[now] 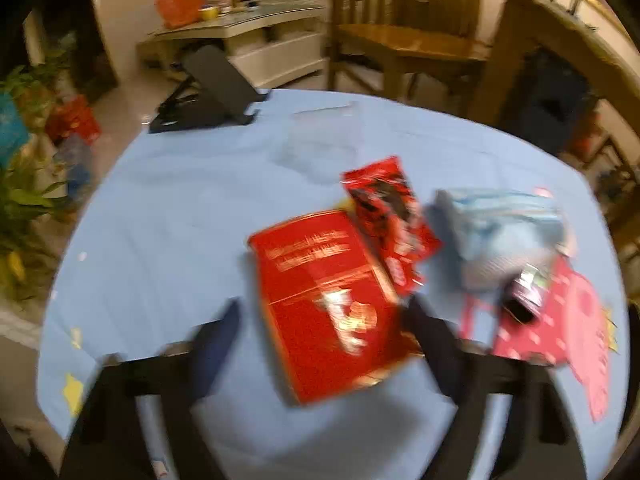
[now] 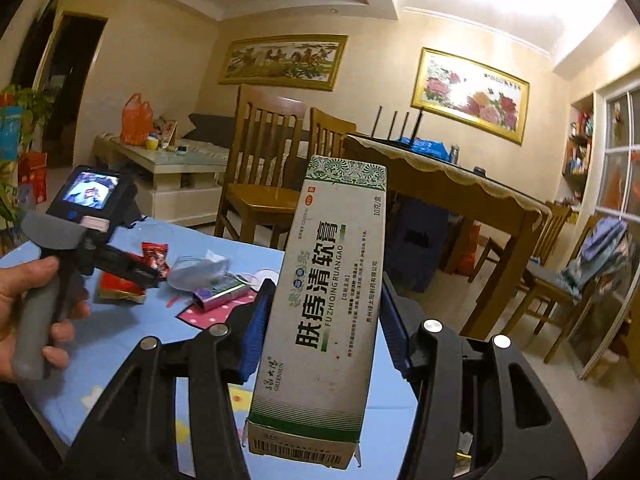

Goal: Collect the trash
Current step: 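Carry the ointment box toward the bin while the left tool grasps the red cigarette pack, then open the right tool over the bin dropping the box while the left tool drops the cigarette pack in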

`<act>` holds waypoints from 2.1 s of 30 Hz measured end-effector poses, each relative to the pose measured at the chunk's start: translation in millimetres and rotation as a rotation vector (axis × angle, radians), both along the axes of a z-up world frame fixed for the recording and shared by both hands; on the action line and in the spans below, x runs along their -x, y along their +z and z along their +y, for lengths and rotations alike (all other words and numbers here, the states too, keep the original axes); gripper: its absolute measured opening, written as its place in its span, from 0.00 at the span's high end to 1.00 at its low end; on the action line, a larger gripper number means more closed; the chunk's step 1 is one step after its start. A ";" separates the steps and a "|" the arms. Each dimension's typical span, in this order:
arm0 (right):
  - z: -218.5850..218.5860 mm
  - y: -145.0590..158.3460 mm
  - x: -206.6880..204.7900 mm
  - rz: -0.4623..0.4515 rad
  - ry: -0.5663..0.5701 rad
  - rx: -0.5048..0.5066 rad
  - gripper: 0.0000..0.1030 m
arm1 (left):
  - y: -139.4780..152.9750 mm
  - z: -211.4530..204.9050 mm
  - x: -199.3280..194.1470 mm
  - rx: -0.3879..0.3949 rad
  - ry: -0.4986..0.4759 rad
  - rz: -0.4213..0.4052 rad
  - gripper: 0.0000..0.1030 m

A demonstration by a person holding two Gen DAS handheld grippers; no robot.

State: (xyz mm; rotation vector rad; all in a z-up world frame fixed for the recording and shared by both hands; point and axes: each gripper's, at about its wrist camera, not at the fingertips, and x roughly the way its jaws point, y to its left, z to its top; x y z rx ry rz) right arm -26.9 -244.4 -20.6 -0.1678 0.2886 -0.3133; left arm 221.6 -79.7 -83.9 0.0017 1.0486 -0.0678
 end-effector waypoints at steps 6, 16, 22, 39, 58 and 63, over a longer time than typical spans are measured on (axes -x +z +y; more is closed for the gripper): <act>-36.6 -10.5 16.2 -0.022 -0.006 -0.118 0.51 | 0.3 44.1 26.3 0.182 -0.048 0.036 0.53; -57.1 -10.8 22.4 -0.015 0.012 -0.209 0.51 | 0.0 15.3 -3.9 0.150 0.104 0.104 0.11; -64.4 -12.7 17.5 -0.007 0.006 -0.223 0.51 | -11.0 -18.7 1.0 -0.057 0.132 0.076 0.16; -53.2 -2.9 25.4 -0.019 0.025 -0.196 0.51 | 24.1 32.5 106.8 -0.026 -0.164 -0.163 0.29; -156.6 46.1 48.0 -0.045 -0.237 -0.145 0.51 | 106.6 -103.2 183.5 -0.008 -0.488 -0.449 0.29; -220.4 3.9 35.7 0.041 -0.366 -0.215 0.51 | 110.7 -155.3 200.1 -0.014 -0.577 -0.482 0.29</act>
